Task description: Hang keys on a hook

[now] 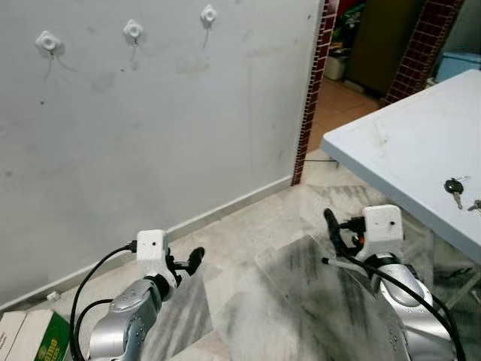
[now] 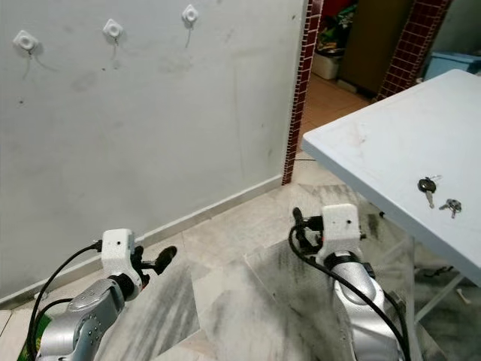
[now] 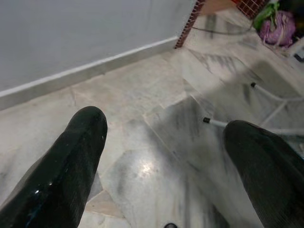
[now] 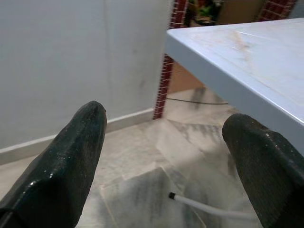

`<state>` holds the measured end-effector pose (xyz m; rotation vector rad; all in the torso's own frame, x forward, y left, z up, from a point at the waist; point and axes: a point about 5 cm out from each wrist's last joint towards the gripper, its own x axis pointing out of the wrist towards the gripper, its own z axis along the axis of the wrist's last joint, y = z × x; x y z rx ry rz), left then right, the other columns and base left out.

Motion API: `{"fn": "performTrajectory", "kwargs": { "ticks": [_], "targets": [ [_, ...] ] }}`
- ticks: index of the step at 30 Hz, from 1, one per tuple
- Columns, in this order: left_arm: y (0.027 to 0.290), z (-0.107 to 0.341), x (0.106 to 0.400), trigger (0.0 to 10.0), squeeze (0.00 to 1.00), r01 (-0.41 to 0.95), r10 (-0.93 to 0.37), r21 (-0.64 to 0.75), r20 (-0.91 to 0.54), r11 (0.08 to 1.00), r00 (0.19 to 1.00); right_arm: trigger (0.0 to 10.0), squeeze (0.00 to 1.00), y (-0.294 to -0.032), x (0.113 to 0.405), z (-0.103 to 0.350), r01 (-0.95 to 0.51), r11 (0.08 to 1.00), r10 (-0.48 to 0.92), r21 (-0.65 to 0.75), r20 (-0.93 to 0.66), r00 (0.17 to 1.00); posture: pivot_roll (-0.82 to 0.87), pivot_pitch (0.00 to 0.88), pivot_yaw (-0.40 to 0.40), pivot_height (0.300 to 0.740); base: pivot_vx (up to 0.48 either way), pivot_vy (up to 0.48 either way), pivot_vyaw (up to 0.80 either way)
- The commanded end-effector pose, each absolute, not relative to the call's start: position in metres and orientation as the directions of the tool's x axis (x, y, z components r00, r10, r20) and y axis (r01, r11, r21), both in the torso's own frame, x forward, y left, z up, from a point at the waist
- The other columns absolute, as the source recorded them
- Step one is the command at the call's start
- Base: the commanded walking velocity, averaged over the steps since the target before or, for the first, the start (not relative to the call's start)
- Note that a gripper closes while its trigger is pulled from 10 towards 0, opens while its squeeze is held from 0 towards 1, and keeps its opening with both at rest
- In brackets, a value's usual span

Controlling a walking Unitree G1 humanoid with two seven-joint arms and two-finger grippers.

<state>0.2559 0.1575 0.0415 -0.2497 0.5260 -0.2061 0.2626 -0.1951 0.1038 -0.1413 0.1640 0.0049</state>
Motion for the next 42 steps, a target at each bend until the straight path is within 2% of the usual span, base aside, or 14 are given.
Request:
{"fn": "performTrajectory", "kwargs": {
  "ticks": [1,34,42],
  "targets": [
    [0.1633,0.0441,0.2558,10.0,0.00,0.146,-0.260,-0.266,-0.470,0.953,0.843,10.0,0.00,-0.1951,0.2609,0.1013,-0.009,0.989,-0.014,-0.145,-0.162,0.987,-0.08,0.000,0.083,0.740,0.000,0.000,-0.79],
    [0.1600,0.0478,0.2641,10.0,0.00,0.120,-0.245,-0.289,-0.449,0.950,0.859,10.0,0.00,-0.1962,0.2671,0.1026,-0.006,0.986,-0.018,-0.166,-0.142,0.990,-0.08,0.000,0.071,0.740,0.000,0.000,-0.79],
    [0.1563,0.0464,0.2639,10.0,0.00,0.093,-0.225,-0.304,-0.438,0.948,0.870,10.0,0.00,-0.1921,0.2693,0.1046,-0.053,0.983,0.027,-0.178,-0.147,0.989,-0.08,0.000,0.029,0.740,0.000,0.000,-0.06]
  ]
}}
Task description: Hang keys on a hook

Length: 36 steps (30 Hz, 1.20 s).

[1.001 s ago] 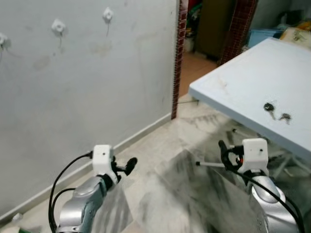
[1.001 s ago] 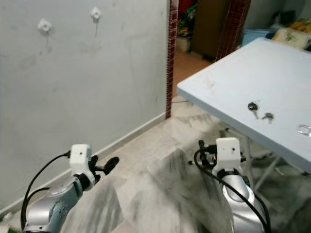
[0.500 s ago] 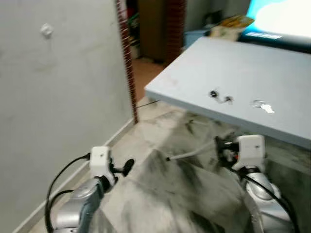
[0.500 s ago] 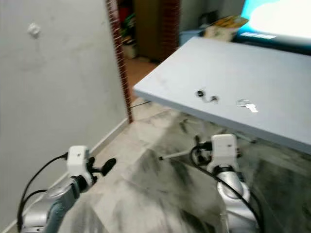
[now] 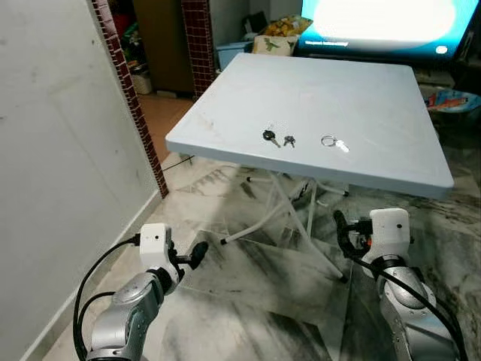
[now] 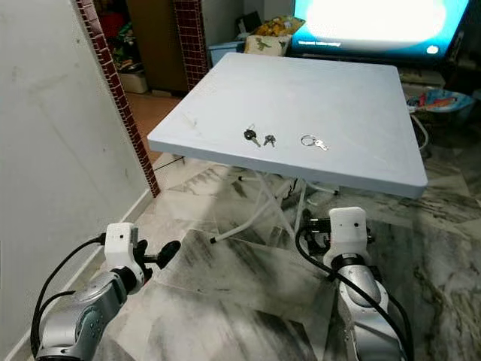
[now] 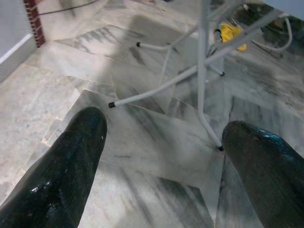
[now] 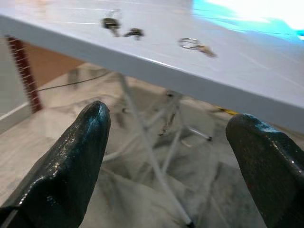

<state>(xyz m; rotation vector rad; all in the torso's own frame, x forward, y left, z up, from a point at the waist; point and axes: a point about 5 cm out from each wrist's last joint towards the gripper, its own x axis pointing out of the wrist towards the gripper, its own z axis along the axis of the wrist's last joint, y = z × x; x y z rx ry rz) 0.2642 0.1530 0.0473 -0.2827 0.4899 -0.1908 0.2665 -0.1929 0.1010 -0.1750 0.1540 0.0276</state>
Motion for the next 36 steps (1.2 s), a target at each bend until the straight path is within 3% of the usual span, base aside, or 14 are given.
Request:
{"fn": "performTrajectory", "kwargs": {
  "ticks": [1,10,20,36],
  "targets": [
    [0.156,0.046,0.263,10.0,0.00,0.087,-0.220,-0.305,-0.439,0.948,0.871,10.0,0.00,-0.192,0.270,0.105,-0.056,0.982,0.030,-0.180,-0.148,0.989,-0.07,0.000,0.019,0.740,0.000,0.000,0.00],
    [0.158,0.043,0.257,10.0,0.00,0.063,-0.206,-0.319,-0.438,0.946,0.875,10.0,0.00,-0.190,0.272,0.106,-0.075,0.979,0.046,-0.188,-0.153,0.987,-0.07,0.000,0.013,0.740,0.000,0.000,0.00],
    [0.160,0.052,0.268,10.0,0.00,0.110,-0.240,-0.313,-0.413,0.943,0.878,10.0,0.00,-0.187,0.265,0.102,-0.033,0.986,0.008,-0.162,-0.153,0.988,-0.09,0.000,0.060,0.740,0.000,0.000,-0.79],
    [0.156,0.053,0.267,10.0,0.00,0.123,-0.256,-0.328,-0.400,0.937,0.880,10.0,0.00,-0.186,0.273,0.107,-0.033,0.986,0.010,-0.165,-0.136,0.991,-0.09,0.000,0.054,0.740,0.000,0.000,-0.79]
  ]
}}
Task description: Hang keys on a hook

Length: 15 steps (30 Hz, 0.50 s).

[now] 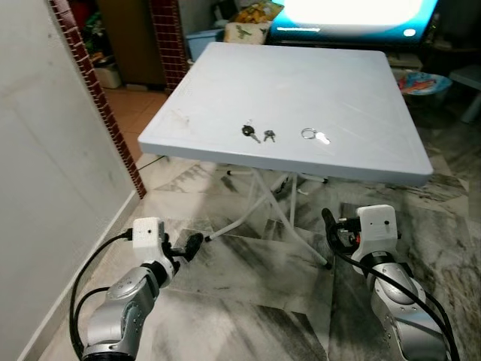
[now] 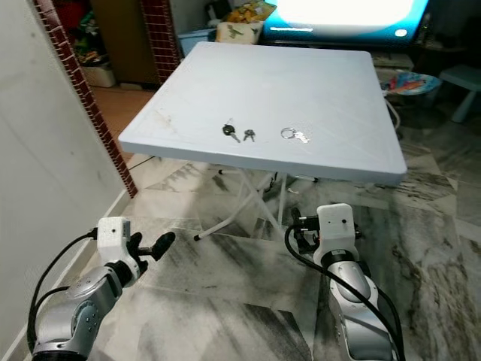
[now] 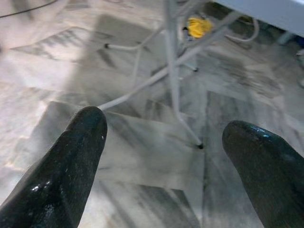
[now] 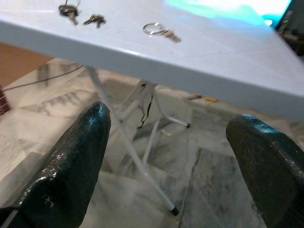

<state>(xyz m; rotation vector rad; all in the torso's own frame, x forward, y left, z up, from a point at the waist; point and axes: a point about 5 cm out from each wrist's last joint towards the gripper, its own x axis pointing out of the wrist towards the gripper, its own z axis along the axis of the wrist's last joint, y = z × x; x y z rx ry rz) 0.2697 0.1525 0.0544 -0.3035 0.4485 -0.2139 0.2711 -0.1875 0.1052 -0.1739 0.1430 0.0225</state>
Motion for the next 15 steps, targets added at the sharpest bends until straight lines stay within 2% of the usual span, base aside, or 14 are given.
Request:
{"fn": "performTrajectory", "kwargs": {
  "ticks": [1,3,8,15],
  "targets": [
    [0.1563,0.0527,0.2674,10.0,0.00,0.123,-0.256,-0.328,-0.400,0.937,0.880,10.0,0.00,-0.1858,0.2727,0.1071,-0.033,0.986,0.010,-0.165,-0.136,0.991,-0.09,0.000,0.054,0.740,0.000,0.000,-0.80],
    [0.1557,0.0525,0.2672,10.0,0.00,0.127,-0.262,-0.332,-0.399,0.935,0.879,10.0,0.00,-0.1850,0.2725,0.1069,-0.035,0.986,0.012,-0.164,-0.134,0.991,-0.09,0.000,0.056,0.740,0.000,0.000,-0.80],
    [0.1556,0.0525,0.2676,10.0,0.00,0.131,-0.266,-0.336,-0.396,0.933,0.879,10.0,0.00,-0.1843,0.2704,0.1052,-0.035,0.986,0.013,-0.163,-0.136,0.991,-0.09,0.000,0.057,0.740,0.253,0.000,-0.61],
    [0.1550,0.0536,0.2688,10.0,0.00,0.137,-0.271,-0.338,-0.392,0.931,0.879,10.0,0.00,-0.1842,0.2700,0.1050,-0.035,0.985,0.013,-0.167,-0.134,0.991,-0.09,0.000,0.060,0.740,0.283,0.000,0.00]
  ]
}}
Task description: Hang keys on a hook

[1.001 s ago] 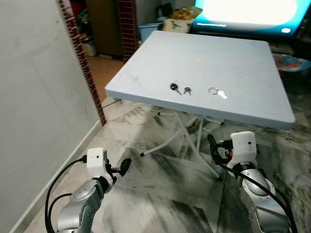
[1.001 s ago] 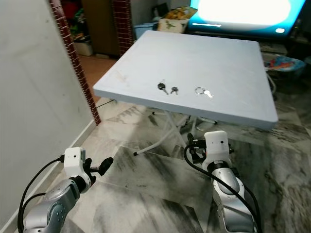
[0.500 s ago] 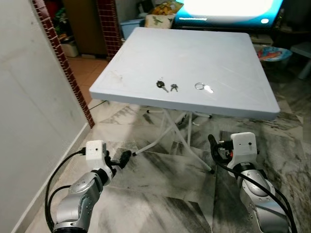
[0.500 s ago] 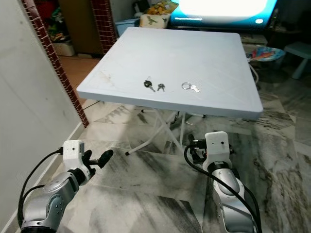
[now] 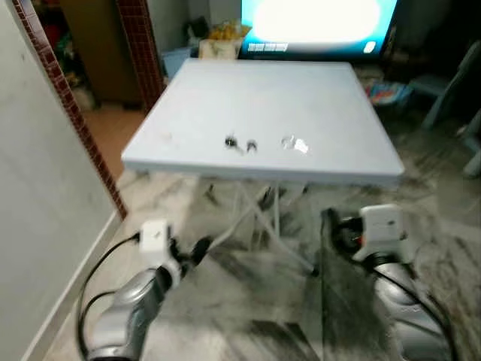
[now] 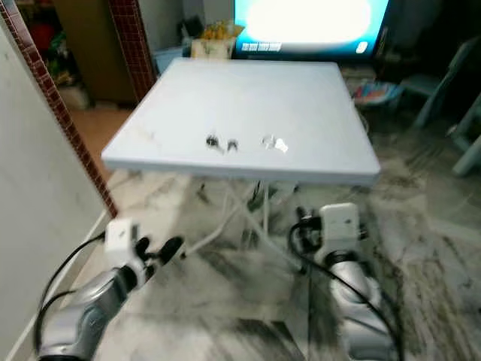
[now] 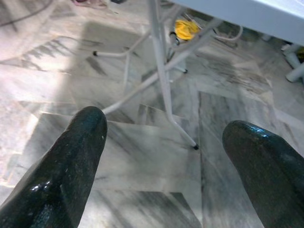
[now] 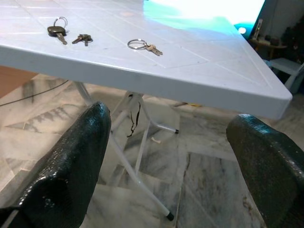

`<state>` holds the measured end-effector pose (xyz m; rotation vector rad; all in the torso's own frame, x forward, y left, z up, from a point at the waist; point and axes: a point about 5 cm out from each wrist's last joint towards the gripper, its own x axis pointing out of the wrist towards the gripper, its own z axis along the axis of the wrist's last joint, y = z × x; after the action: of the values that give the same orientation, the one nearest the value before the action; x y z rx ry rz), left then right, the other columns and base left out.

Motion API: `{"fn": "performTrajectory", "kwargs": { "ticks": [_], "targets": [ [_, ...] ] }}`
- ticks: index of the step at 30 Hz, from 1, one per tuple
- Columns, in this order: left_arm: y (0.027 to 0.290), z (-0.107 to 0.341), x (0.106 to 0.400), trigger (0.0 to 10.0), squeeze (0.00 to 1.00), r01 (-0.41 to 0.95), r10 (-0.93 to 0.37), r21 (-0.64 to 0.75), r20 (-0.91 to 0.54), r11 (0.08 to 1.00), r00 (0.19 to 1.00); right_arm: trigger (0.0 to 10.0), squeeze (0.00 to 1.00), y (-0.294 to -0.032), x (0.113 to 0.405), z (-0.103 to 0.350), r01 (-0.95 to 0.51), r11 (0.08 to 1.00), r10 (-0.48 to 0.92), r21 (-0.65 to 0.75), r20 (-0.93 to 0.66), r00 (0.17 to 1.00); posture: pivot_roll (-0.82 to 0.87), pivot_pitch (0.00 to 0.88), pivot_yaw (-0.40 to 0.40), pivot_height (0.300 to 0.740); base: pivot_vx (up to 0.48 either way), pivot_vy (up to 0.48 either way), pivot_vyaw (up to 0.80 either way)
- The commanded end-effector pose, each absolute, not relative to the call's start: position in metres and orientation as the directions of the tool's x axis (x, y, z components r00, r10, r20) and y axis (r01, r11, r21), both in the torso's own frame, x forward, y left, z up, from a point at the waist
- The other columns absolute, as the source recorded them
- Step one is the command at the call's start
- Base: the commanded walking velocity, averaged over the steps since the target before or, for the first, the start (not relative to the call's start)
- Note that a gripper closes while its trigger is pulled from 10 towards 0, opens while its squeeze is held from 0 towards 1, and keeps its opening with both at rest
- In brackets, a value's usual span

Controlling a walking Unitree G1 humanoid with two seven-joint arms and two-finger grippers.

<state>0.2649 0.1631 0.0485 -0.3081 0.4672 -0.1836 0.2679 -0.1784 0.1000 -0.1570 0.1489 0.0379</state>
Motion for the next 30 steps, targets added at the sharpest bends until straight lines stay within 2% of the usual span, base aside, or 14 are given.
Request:
{"fn": "performTrajectory", "kwargs": {
  "ticks": [1,30],
  "targets": [
    [0.1546,0.0536,0.2687,10.0,0.00,0.138,-0.273,-0.338,-0.392,0.931,0.879,10.0,0.00,-0.1843,0.2701,0.1052,-0.035,0.985,0.013,-0.166,-0.133,0.991,-0.09,0.000,0.060,0.740,0.300,0.000,0.00],
    [0.1474,0.0572,0.2700,10.0,0.00,0.161,-0.284,-0.342,-0.347,0.926,0.894,10.0,0.00,-0.1849,0.2705,0.1092,-0.018,0.981,0.000,-0.194,-0.093,0.996,-0.09,0.000,0.064,0.740,0.295,0.000,0.00]
  ]
}}
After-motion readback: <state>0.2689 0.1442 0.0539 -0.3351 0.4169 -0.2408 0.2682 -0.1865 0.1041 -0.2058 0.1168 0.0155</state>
